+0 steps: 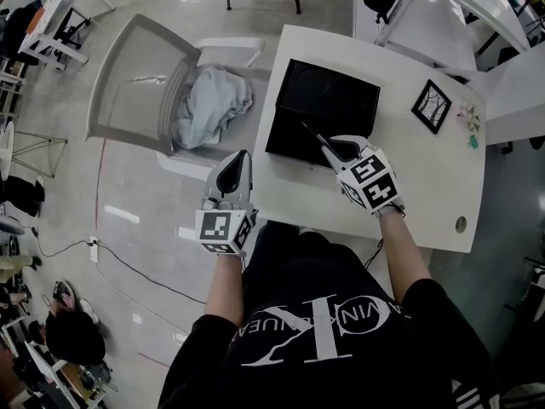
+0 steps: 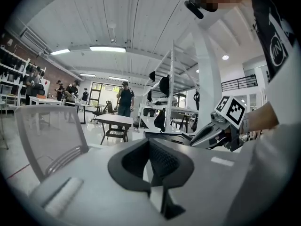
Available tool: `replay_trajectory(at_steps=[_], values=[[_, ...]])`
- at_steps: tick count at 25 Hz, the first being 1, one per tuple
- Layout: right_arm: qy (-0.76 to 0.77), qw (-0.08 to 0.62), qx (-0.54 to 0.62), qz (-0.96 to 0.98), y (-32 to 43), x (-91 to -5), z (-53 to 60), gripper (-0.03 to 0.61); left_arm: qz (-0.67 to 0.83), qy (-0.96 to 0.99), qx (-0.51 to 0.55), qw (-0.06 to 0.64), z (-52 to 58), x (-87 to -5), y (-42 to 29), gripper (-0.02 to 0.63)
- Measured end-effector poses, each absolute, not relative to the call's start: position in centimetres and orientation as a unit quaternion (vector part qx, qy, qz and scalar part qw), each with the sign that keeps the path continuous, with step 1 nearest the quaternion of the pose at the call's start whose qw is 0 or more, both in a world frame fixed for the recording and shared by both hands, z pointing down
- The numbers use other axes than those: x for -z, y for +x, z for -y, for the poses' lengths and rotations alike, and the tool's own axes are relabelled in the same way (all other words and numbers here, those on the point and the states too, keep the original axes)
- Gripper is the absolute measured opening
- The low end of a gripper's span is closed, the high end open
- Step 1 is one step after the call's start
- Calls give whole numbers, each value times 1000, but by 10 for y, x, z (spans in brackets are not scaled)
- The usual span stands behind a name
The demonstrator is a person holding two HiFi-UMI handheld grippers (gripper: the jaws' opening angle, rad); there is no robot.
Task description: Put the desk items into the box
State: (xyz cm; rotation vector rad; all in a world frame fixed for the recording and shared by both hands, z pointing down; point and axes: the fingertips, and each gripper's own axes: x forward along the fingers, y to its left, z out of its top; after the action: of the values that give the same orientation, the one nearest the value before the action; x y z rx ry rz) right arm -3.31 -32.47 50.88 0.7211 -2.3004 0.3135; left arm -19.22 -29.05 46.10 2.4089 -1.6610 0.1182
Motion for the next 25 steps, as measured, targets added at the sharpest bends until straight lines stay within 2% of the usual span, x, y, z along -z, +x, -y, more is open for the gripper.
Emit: replay_trajectory(at_steps=[19,25], values=[[234,433,-139,859,-50,-553,334,26,552,823,-44,123,314,-474,-195,11],[211,469,-112,850,-55,-566,335,26,552,823,-46,129,317,-479,-196,11]])
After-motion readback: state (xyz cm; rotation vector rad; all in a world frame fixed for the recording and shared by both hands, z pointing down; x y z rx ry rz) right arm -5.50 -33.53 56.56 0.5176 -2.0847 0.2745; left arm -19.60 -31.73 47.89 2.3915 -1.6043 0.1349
